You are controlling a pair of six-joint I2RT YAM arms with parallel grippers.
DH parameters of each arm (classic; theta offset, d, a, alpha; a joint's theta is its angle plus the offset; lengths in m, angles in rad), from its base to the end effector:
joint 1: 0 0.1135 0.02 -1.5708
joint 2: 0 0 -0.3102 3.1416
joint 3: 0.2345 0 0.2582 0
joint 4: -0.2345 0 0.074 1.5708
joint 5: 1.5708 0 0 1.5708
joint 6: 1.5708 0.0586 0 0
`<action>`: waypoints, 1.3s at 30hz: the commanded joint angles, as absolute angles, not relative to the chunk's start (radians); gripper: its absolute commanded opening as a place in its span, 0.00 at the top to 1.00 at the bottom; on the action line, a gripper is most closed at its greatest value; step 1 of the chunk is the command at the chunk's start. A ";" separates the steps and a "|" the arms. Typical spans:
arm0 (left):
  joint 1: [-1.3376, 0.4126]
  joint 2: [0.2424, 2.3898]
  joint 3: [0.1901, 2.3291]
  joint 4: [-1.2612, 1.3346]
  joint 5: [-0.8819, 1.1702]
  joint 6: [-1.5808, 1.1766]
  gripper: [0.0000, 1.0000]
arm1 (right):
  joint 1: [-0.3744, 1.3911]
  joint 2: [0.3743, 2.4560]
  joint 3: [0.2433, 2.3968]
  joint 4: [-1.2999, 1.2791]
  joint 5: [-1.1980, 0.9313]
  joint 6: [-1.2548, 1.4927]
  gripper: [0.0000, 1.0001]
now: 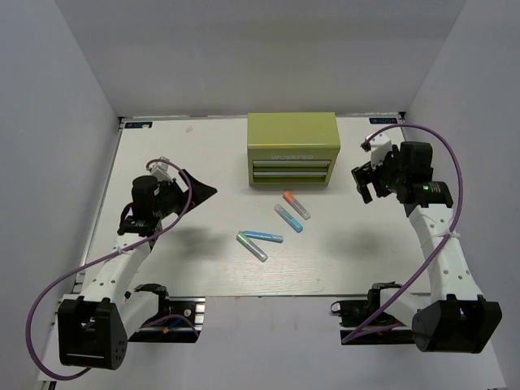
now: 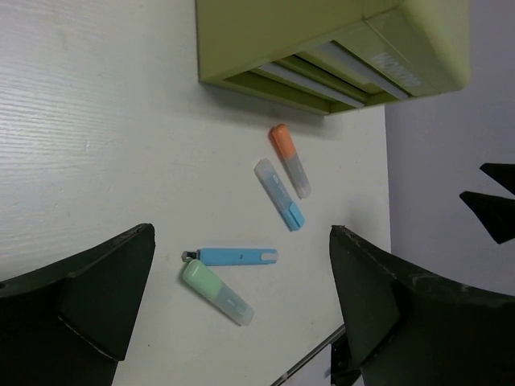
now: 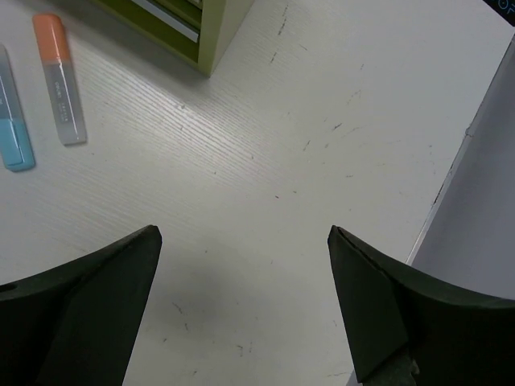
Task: Sort the stationery into containers
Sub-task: Open the drawer in the storage box.
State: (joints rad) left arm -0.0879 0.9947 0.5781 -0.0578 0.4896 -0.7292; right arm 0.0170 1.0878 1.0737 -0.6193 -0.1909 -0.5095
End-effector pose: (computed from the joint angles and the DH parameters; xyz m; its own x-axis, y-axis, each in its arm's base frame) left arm 0.2135 -0.0465 0.2694 -0.6686 -0.5313 -0.5202 0.0654 0.6549 -0.7529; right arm 0.2337 0.0151 0.3668 -0.4339 -0.4863 -0.7584 -0.4367 0.8498 -0.2951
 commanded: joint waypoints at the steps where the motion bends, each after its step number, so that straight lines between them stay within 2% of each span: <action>1: -0.078 0.968 0.563 -0.040 0.443 -0.753 0.00 | 0.014 1.077 1.108 -0.649 -0.227 -0.557 0.10; 7: -0.078 1.043 0.572 -0.031 0.549 -0.764 0.00 | 0.014 1.078 1.094 -0.646 -0.213 -0.641 0.10; 12: -0.109 1.081 0.520 0.181 0.613 -0.882 0.00 | 0.018 1.075 1.078 -0.637 -0.218 -0.650 0.10; 15: -0.143 1.126 0.523 0.253 0.612 -0.900 0.06 | 0.020 1.078 1.088 -0.701 -0.307 -0.729 0.10; 18: -0.212 1.178 0.567 0.313 0.563 -0.923 0.11 | 0.020 1.083 1.141 -0.739 -0.406 -0.770 0.43; 19: -0.233 1.192 0.578 0.333 0.545 -0.923 0.13 | 0.023 1.081 1.152 -0.721 -0.437 -0.756 0.60; 20: -0.273 1.219 0.587 0.348 0.508 -0.933 0.18 | 0.028 1.086 1.181 -0.707 -0.448 -0.749 0.68; 21: -0.291 1.232 0.597 0.366 0.483 -0.951 0.21 | 0.031 1.094 1.208 -0.687 -0.456 -0.744 0.70; 22: -0.313 1.242 0.597 0.424 0.460 -0.966 0.22 | 0.037 1.104 1.221 -0.677 -0.465 -0.730 0.70; 24: -0.372 1.273 0.597 0.480 0.394 -1.014 0.26 | 0.057 1.149 1.281 -0.672 -0.486 -0.706 0.50; 25: -0.392 1.313 0.597 0.530 0.373 -1.031 0.29 | 0.058 1.164 1.339 -0.673 -0.494 -0.700 0.35; 26: -0.414 1.331 0.597 0.563 0.329 -1.049 0.38 | 0.070 1.178 1.360 -0.673 -0.508 -0.690 0.10; 29: -0.494 1.420 0.597 0.688 0.232 -1.140 0.42 | 0.100 1.242 1.451 -0.666 -0.557 -0.658 0.10; 33: -0.601 1.505 0.606 0.811 0.063 -1.209 0.41 | 0.161 1.333 1.529 -0.634 -0.578 -0.608 0.10; 39: -0.686 1.621 0.627 1.029 -0.190 -1.242 0.38 | 0.255 1.443 1.577 -0.548 -0.421 -0.560 0.12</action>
State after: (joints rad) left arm -0.6636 1.6016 0.5892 0.8497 -0.0120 -1.2049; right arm 0.2283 1.4235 1.5379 -0.6128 -0.4911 -0.6029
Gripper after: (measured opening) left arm 0.616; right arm 0.881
